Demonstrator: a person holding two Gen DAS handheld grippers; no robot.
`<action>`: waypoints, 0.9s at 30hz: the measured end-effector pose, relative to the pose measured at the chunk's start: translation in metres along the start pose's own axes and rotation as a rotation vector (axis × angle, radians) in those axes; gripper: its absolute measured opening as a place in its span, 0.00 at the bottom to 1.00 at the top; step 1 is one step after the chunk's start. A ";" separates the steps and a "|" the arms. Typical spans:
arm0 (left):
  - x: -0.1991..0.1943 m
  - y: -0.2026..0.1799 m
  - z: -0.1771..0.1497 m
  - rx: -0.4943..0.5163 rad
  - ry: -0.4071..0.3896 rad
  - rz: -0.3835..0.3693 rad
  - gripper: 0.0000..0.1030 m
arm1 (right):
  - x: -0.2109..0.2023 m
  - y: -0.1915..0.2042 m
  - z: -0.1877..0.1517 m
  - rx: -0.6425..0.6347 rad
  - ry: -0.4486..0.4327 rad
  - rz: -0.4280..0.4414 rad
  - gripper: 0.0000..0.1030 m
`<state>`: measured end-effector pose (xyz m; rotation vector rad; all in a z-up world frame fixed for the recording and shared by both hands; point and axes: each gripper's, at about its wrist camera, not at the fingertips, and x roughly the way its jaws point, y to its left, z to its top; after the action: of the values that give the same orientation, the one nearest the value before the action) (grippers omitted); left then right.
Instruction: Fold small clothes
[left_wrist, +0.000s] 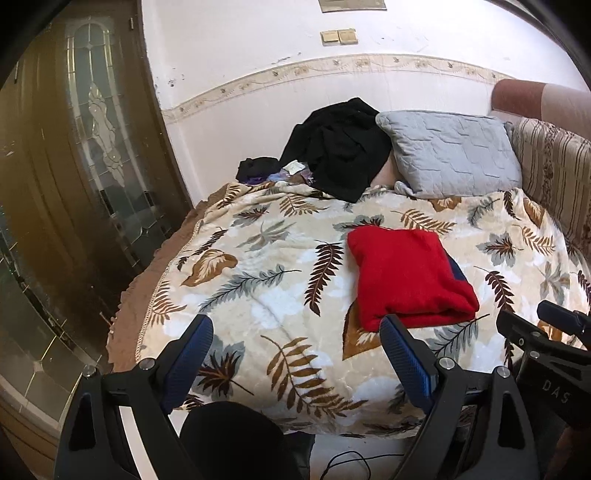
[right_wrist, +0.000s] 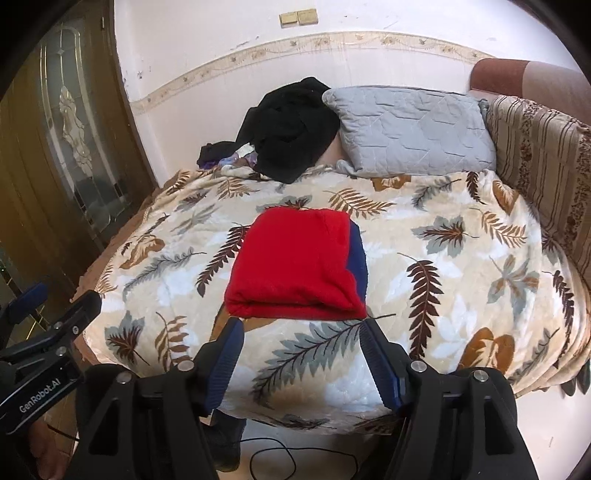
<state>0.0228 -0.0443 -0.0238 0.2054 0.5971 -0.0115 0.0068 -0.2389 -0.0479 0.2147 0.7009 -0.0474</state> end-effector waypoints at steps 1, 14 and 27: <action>-0.002 0.000 0.001 0.001 -0.002 0.001 0.89 | -0.003 0.001 0.000 0.000 -0.002 0.001 0.67; -0.037 -0.004 0.001 -0.002 -0.036 -0.023 0.89 | -0.027 0.006 0.001 0.008 -0.030 -0.030 0.67; -0.040 0.001 0.005 -0.023 -0.049 -0.006 0.89 | -0.046 0.018 0.003 -0.062 -0.096 -0.124 0.67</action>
<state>-0.0077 -0.0464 0.0024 0.1804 0.5488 -0.0155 -0.0244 -0.2232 -0.0132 0.1092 0.6179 -0.1531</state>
